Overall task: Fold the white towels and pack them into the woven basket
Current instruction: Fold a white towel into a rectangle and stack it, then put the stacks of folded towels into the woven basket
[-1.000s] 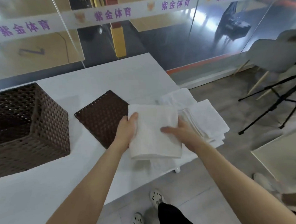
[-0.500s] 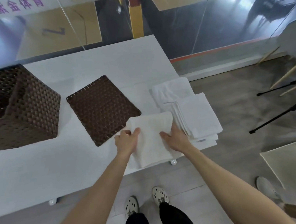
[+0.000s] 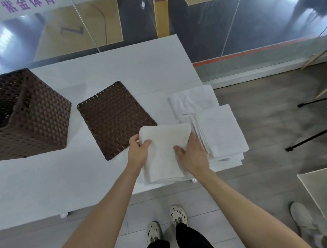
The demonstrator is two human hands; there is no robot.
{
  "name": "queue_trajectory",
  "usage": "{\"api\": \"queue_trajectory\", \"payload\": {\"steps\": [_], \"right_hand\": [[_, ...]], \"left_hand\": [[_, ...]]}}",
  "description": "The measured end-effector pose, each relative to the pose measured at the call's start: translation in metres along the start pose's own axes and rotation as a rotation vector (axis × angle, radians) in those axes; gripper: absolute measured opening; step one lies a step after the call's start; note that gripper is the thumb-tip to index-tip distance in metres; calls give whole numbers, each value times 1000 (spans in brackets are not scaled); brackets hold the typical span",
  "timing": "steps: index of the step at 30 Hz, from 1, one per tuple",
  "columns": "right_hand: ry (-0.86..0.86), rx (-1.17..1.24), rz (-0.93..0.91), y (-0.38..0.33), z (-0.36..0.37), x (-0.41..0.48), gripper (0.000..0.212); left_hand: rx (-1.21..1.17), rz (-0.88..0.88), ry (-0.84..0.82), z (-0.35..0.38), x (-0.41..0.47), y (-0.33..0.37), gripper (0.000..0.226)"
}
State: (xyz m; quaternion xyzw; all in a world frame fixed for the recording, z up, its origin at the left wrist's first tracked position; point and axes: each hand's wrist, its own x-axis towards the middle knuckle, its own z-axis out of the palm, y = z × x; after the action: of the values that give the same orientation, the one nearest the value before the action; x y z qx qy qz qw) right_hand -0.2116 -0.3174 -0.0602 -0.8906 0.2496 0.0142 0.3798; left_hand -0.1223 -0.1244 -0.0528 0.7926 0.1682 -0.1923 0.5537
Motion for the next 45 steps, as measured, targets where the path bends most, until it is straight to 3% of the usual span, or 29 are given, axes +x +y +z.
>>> {"api": "queue_trajectory", "payload": {"steps": [3,5,7,9,13,17,23,26,31,36,40,42,45], "right_hand": [[341,-217,-353,-11,-2,-8,82],[233,-288,-523,-5,9,-7,75],[17,-353,-479,9,26,-5,75],[-78,-393,-400,22,36,-4,75],[-106,-445,-364,17,33,-3,75],[-137,-497,-314,-5,17,-6,75],[-32,-561,-371,-36,-32,-4,37],[-3,-497,-369,-56,-47,-2,31],[36,-463,-526,-111,-36,12,25],[-115,-453,-653,-189,28,20,19],[-234,-475,-765,-250,95,13,28],[-267,-471,-822,-276,124,12,38],[-293,-423,-850,-329,173,8,51]], "left_hand": [[72,147,-19,-1,-4,-8,76],[266,378,53,0,-6,-18,72],[638,679,210,-1,-6,-26,62],[875,830,181,-3,-3,-29,55],[992,665,29,-6,1,-29,60],[1027,661,-43,-13,1,-9,62],[956,590,-265,-33,0,22,65],[924,615,-308,-59,1,36,59],[956,565,-115,-145,14,55,46],[892,498,184,-276,22,38,43],[936,561,490,-377,52,23,63],[1046,576,532,-412,76,25,77],[1194,509,429,-476,121,27,83]]}}
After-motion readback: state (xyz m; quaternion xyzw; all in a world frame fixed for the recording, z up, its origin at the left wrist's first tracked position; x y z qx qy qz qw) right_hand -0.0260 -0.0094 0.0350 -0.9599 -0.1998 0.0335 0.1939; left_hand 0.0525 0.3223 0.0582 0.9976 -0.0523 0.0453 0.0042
